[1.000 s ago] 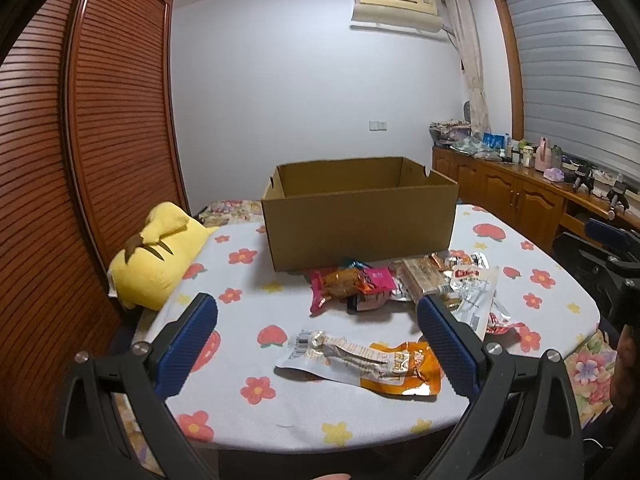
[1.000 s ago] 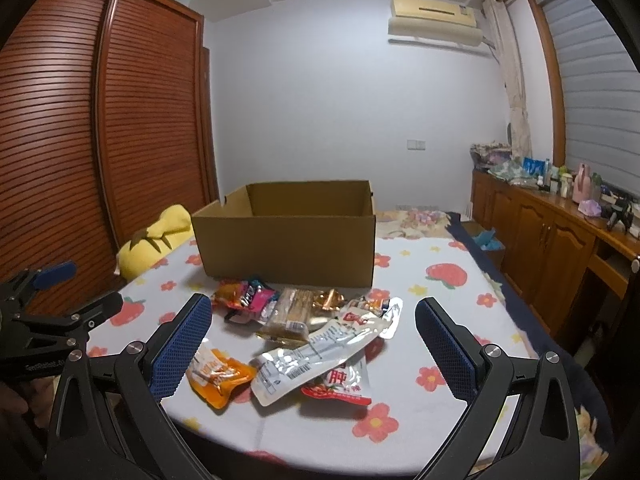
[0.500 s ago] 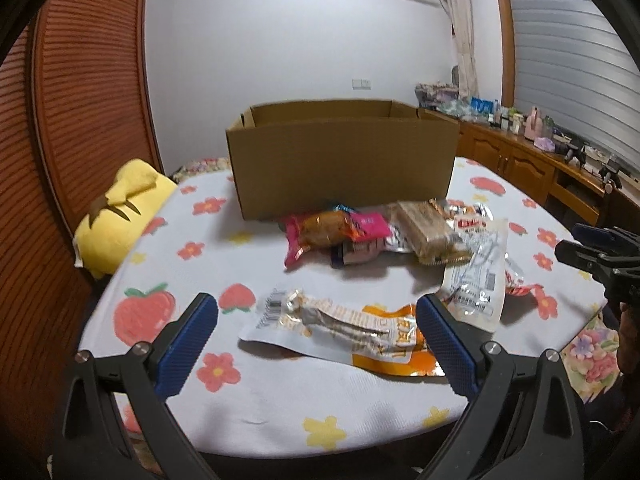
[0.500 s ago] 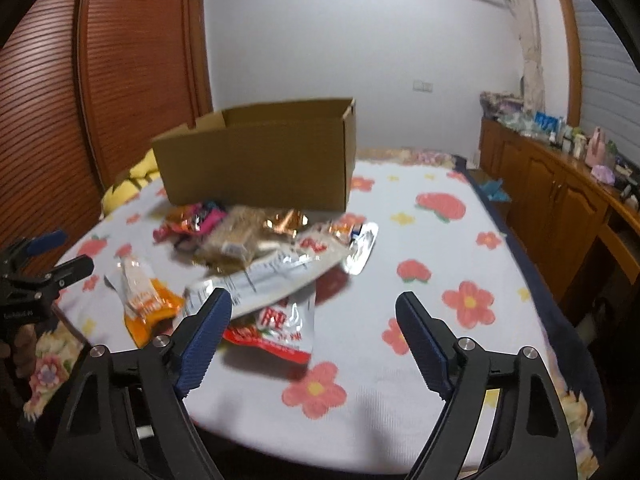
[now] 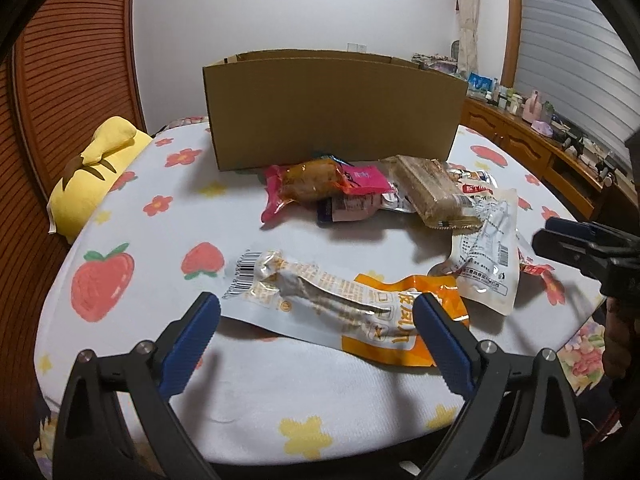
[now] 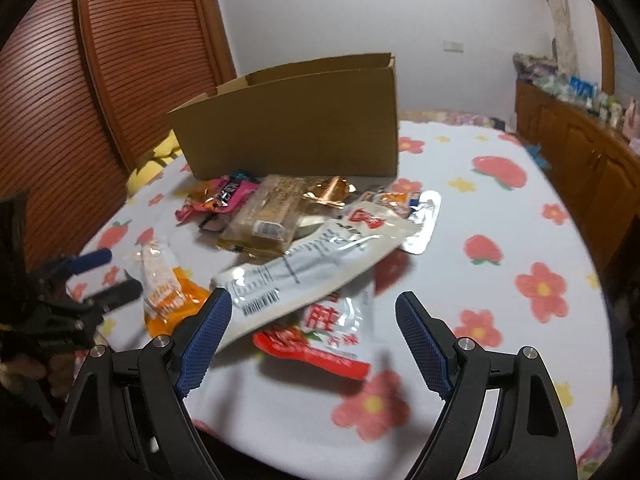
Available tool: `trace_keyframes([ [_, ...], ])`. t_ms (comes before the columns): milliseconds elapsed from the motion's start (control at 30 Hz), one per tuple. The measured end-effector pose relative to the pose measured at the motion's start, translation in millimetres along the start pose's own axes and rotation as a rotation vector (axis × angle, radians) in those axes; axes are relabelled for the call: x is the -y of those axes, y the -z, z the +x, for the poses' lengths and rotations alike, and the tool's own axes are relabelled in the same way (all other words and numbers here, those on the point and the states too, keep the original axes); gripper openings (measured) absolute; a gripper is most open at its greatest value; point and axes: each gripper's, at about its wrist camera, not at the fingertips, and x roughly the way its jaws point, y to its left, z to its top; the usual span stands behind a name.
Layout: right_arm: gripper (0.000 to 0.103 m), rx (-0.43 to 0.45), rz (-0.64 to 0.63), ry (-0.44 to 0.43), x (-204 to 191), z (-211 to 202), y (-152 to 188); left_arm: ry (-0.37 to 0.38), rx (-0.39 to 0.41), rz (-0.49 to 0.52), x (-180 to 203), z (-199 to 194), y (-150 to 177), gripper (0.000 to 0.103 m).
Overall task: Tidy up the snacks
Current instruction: 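Lower the left tool onto the white-orange sausage pack while the right tool grasps the white pouch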
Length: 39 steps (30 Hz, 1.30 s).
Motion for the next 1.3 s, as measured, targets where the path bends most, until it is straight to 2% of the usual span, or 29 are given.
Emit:
trace_keyframes([
  [267,0.088,-0.067,0.107,-0.054,6,37,-14,0.017,-0.041,-0.026,-3,12,-2,0.097],
  [500,0.086,-0.086,0.094,-0.006,0,56,-27,0.023,-0.050,-0.061,-8,15,-2,0.097],
  [567,0.076,-0.094,0.083,0.015,0,60,-26,0.022,-0.052,-0.065,-7,17,-3,0.097],
  [733,0.064,-0.084,0.087,0.033,5,60,-27,0.018,-0.056,-0.069,-14,19,-7,0.099],
  [967,0.047,-0.066,0.088,0.053,11,50,-33,-0.005,-0.103,-0.097,-43,23,-6,0.099],
  [1200,0.041,-0.043,0.057,0.067,5,43,-37,0.020,-0.143,-0.141,-48,26,-4,0.097],
  [1300,0.040,-0.040,0.044,0.073,2,42,-39,-0.001,-0.148,-0.122,-40,30,-6,0.094],
])
